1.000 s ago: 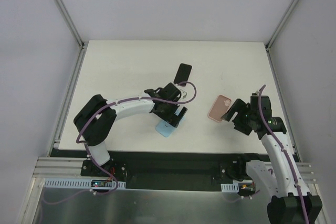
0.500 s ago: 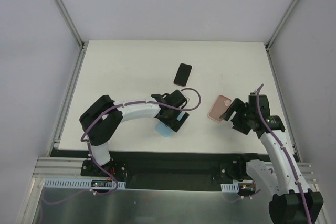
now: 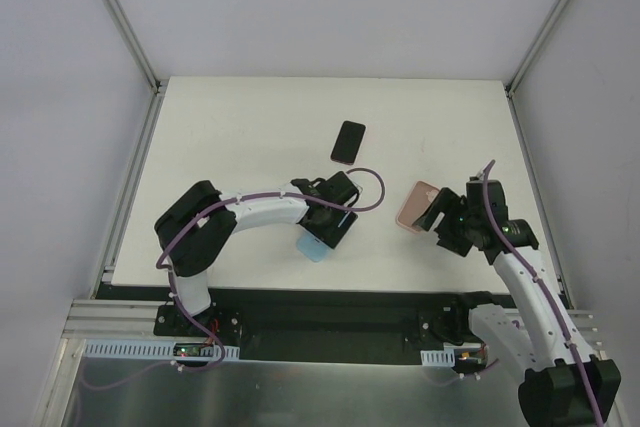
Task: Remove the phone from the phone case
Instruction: Pick up the phone at the center of the board.
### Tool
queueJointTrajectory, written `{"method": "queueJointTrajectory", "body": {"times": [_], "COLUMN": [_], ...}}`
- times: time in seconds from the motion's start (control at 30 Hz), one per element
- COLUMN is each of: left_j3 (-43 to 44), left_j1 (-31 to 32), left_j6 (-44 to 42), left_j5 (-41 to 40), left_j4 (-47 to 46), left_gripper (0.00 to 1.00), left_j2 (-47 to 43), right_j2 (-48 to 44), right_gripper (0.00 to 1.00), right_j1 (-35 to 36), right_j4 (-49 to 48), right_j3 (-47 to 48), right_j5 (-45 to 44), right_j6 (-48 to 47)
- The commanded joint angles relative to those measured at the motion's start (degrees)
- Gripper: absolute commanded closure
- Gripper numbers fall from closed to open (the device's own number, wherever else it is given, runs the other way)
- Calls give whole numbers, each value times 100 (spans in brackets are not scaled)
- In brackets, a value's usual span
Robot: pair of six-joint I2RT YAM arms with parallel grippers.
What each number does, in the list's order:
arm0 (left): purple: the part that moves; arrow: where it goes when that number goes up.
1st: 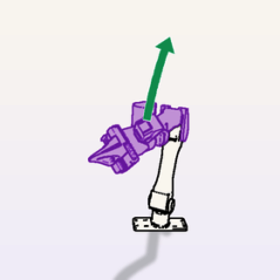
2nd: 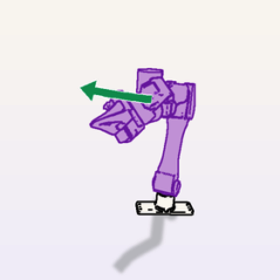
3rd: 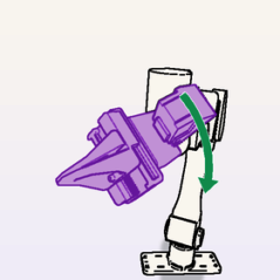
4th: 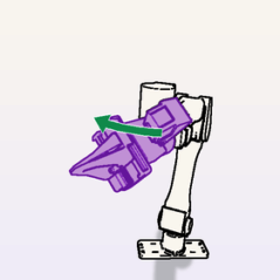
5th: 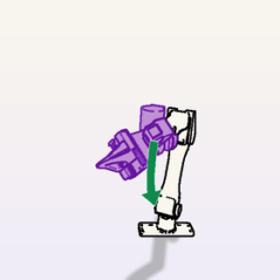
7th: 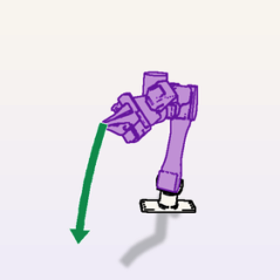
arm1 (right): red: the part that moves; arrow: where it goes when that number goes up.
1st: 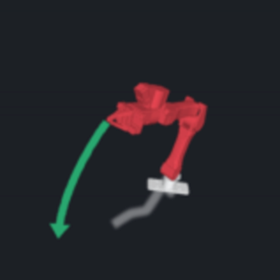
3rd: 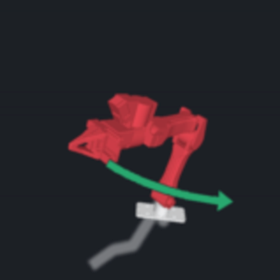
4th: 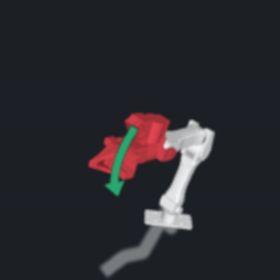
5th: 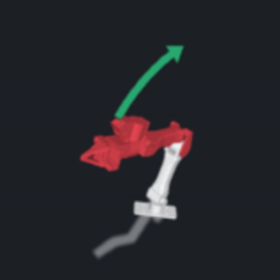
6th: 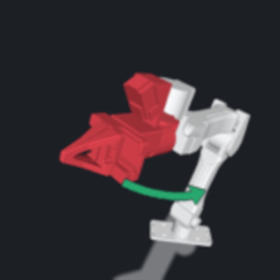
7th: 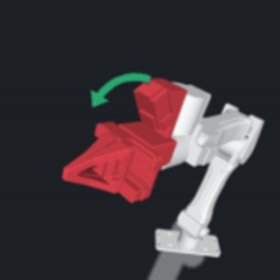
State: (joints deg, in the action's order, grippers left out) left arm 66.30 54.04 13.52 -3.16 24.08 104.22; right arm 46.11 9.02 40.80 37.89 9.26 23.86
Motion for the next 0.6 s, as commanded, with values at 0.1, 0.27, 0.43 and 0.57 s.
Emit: {"method": "queueJointTrajectory", "body": {"times": [0.1, 0.27, 0.43, 0.57], "left_j3": [260, 287, 269, 225], "left_j1": [36, 36, 1, 1], "left_j6": [36, 195, 353, 450], "left_j5": [965, 1431, 1757, 1968], "left_j4": [71, -104, -157, -210], "left_gripper": [84, 86, 85, 86], "left_j2": [-710, -965, -1132, -1273], "right_j2": [179, 811, 1461, 1884], "right_gripper": [19, 19, 20, 25], "right_j1": [583, 1435, 1928, 1981], "right_j4": [-886, -1793, -2690, -3322], "right_j3": [-194, -308, -300, -343], "right_j5": [190, 384, 436, 691], "right_j6": [759, 1331, 1849, 2166]}}
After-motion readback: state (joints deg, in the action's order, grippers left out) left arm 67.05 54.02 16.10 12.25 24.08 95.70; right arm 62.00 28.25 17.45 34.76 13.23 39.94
